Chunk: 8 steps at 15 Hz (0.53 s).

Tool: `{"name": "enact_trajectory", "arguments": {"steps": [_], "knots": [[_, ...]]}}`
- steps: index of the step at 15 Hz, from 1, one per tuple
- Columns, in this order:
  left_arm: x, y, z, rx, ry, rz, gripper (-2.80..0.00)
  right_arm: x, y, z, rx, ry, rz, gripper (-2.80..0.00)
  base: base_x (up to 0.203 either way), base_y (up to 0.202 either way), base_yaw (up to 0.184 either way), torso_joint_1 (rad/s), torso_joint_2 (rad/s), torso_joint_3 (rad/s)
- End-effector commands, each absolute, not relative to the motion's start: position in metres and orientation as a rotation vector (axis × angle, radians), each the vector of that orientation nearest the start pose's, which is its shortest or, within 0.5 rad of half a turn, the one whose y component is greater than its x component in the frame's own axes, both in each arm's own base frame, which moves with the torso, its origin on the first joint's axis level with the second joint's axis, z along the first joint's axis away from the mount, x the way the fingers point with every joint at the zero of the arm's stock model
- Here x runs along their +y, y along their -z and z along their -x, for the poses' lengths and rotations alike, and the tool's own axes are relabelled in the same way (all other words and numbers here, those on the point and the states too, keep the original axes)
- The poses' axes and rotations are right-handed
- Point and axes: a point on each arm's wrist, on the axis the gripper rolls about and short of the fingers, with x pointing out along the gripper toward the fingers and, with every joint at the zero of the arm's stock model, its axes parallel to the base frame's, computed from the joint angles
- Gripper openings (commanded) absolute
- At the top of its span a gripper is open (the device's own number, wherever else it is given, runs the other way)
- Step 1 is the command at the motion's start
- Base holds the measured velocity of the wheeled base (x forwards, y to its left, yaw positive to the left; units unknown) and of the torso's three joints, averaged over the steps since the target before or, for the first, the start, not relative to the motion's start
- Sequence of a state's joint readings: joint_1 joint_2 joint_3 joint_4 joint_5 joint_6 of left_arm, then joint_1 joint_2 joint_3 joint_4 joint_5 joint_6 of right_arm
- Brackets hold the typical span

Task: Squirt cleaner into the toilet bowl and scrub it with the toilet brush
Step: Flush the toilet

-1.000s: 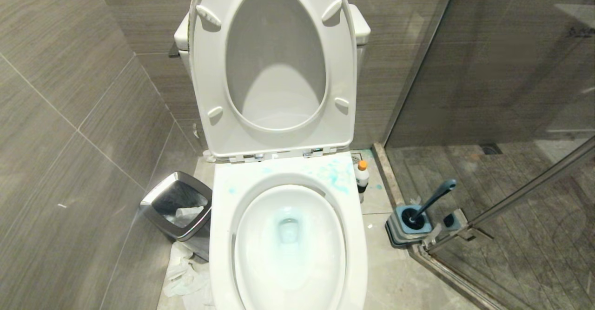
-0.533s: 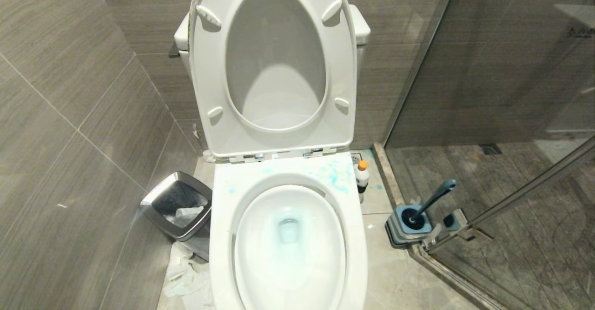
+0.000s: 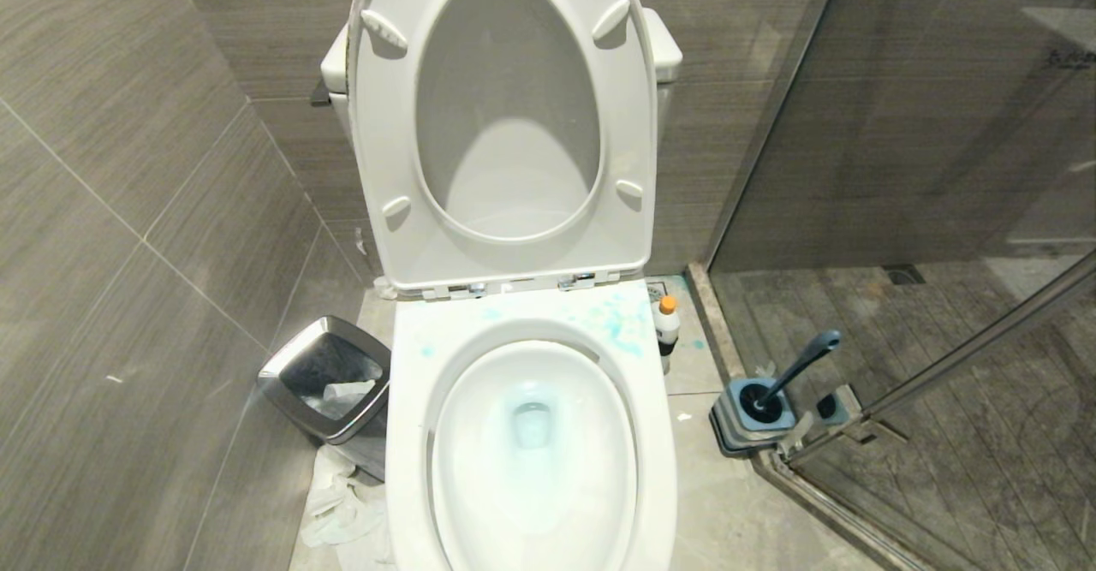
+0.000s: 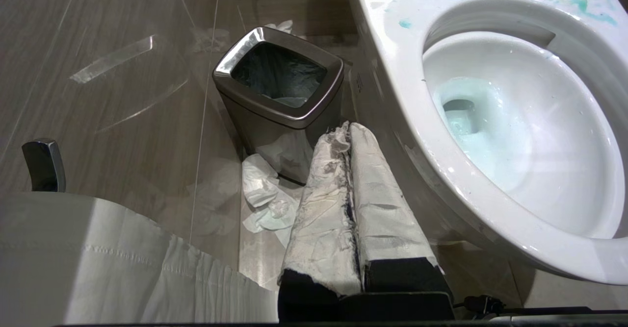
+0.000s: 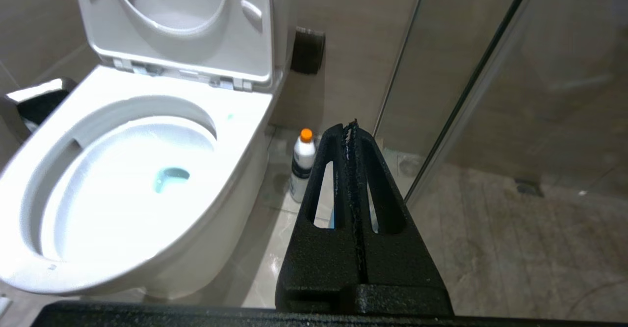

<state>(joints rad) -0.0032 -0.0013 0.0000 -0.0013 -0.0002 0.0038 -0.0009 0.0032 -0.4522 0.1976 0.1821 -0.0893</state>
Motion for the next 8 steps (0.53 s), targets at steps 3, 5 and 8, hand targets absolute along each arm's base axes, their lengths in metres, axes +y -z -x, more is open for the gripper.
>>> {"name": "enact_trajectory", "arguments": {"steps": [3,5,8], "knots": [[0.0,-0.076,0.023,-0.002,0.003,-0.005,-2.8,0.004,-0.108,0.03,-0.241,-0.16,0.13,-2.8,0.0,0.0,0.0,0.0,0.0,0.0],[0.0,-0.076,0.023,-0.002,0.003,-0.005,-2.8,0.003,-0.092,0.024,-0.168,-0.129,0.136,-2.8,0.0,0.0,0.0,0.0,0.0,0.0],[0.0,-0.076,0.023,-0.002,0.003,-0.004,-2.8,0.001,-0.079,0.023,-0.035,-0.022,0.146,-2.8,0.0,0.0,0.0,0.0,0.0,0.0]]}}
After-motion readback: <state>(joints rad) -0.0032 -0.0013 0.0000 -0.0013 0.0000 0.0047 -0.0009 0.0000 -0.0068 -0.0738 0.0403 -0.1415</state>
